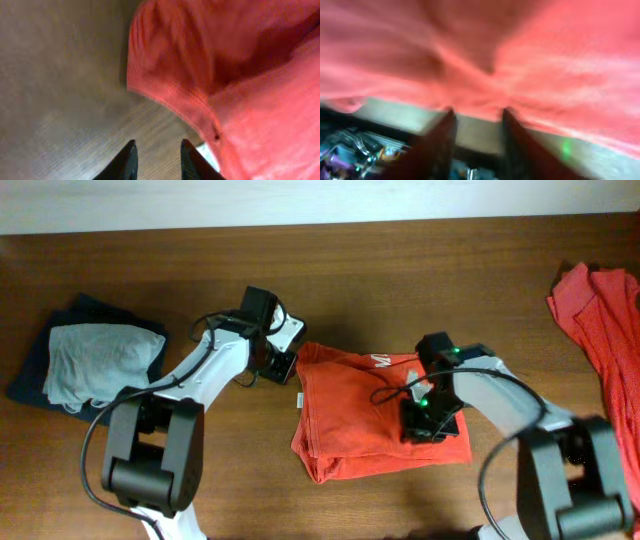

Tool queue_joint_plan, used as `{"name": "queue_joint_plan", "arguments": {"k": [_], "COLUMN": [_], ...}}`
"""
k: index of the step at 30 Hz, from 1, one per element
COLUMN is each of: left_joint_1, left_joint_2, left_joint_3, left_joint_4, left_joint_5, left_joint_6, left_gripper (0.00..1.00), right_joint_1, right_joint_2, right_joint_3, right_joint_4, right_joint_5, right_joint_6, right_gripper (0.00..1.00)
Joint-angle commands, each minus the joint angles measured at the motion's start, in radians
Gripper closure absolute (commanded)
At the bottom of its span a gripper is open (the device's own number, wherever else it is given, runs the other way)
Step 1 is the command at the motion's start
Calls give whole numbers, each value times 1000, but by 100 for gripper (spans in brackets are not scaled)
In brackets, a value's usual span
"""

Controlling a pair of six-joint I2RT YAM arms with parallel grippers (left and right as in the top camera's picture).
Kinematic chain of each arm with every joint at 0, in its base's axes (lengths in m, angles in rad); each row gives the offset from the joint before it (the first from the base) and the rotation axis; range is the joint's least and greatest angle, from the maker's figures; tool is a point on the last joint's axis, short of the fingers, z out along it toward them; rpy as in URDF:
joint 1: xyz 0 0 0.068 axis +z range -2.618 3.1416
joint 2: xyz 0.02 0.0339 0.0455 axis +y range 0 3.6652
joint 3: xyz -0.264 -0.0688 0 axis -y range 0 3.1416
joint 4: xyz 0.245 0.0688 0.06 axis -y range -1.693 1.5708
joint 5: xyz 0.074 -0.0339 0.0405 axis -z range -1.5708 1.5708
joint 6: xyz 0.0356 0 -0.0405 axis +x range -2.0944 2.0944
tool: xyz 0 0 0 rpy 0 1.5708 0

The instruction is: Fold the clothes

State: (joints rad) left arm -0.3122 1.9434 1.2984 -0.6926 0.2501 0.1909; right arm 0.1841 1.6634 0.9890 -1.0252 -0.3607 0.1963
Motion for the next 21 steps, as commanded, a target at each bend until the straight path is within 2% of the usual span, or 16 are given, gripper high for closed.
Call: {"name": "queue_joint_plan", "arguments": {"k": [1,2,4,7,10,15,19,21], "left_joint_1": [5,9,23,49,85,134,161,172], "left_joint_2": [8,6,-2,-21,-40,-43,-43,-43], "left_joint_3": [35,56,122,235,389,589,676,694], "left_joint_4": [-65,-89,-157,-258,-370,-505,-569,-587], "left_joint_5": [-33,-38,-42,-71,-90,-90,-90,-90], "left_joint_6": [-14,-26,-33,-44,-44,-44,-44,-44], "left_gripper": [73,73,73,72,62,50,48,48], "right_joint_1": [-63,-87,-160,-270,-427,-548,-560,-555], "right_joint_2": [-102,-120,-145,-146,-97,36,154,208], "right_joint_3": [61,72,98,114,113,113,113,113], "right_joint_4": [18,21,28,34,39,39,75,89], "right_joint_5": [-55,-55,-55,-55,-56,-60,-170,-174], "right_joint_6": [-61,-61,-61,-61,-126,-264,-331,-331], "right_gripper": [36,28,19,11,5,2,2,7]}}
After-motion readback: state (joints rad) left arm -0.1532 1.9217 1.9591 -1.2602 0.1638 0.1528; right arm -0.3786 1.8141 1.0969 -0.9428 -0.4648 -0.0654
